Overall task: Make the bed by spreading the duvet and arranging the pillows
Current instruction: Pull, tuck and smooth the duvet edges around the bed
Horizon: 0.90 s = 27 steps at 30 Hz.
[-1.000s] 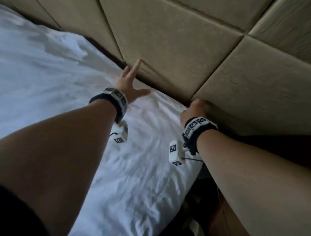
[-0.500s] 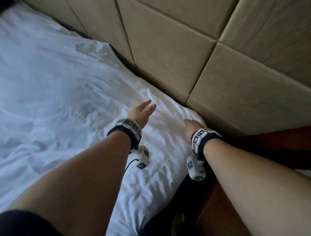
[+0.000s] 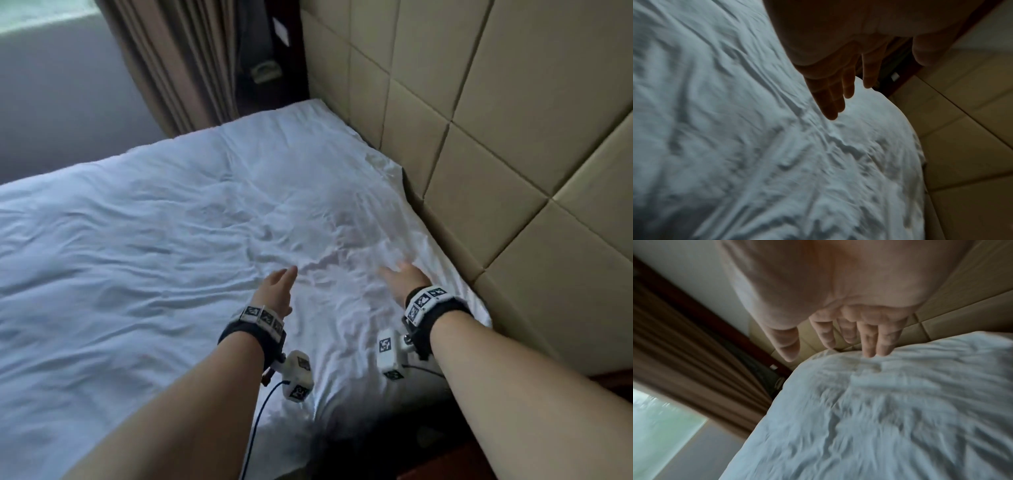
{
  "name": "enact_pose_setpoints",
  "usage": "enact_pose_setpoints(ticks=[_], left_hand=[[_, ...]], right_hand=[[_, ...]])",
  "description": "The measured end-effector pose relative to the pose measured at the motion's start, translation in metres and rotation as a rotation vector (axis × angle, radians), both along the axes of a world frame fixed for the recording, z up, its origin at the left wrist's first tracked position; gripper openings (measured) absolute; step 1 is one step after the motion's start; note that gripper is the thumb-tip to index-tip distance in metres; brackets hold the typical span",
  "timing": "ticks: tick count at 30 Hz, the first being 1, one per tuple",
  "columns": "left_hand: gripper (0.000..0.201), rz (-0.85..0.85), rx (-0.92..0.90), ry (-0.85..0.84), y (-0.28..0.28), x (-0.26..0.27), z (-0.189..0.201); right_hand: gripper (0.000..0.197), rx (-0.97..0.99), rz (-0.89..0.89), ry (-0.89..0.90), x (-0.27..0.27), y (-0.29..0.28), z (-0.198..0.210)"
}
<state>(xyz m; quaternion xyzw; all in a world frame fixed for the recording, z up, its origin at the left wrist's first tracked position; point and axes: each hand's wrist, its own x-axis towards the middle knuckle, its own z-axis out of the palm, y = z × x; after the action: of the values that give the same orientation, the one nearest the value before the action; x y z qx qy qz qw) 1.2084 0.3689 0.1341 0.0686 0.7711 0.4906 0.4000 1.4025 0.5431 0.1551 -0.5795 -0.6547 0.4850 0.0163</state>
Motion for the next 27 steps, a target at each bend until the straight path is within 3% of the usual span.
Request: enact_pose_setpoints(ticks=[8,12,14,16,19,23,27], left_hand=[[0.047,0.261,0.038,0.017,-0.211,-0.056,0.037],[0.068,0.306,0.06,0.049,-0.303,-0.087,0.043],[0.067,0.353,0.055,0.066,-0.358,-0.103,0.041],[0.068,0.395,0.029,0.071,-0.423,-0.119,0.033],[0.087,0.444,-0.05,0.057,-0.535,-0.147,0.013],[0.055,0.548,-0.188,0.081,-0.694,-0.179,-0.002],[0.051,0.641,-0.3,0.124,-0.814,-0.212,-0.006]], right_hand=[[0.077,0.031,0.351,0.016,-0.109,-0.162,0.04],[0.08,0.062,0.449,0.018,-0.158,-0.245,0.046],[0.082,0.064,0.493,-0.008,-0.184,-0.292,0.046],[0.083,0.062,0.527,-0.048,-0.213,-0.347,0.04],[0.081,0.078,0.599,-0.117,-0.255,-0.444,0.026],[0.063,0.168,0.852,-0.18,-0.315,-0.588,0.011],[0.081,0.108,0.953,-0.168,-0.366,-0.705,0.005]])
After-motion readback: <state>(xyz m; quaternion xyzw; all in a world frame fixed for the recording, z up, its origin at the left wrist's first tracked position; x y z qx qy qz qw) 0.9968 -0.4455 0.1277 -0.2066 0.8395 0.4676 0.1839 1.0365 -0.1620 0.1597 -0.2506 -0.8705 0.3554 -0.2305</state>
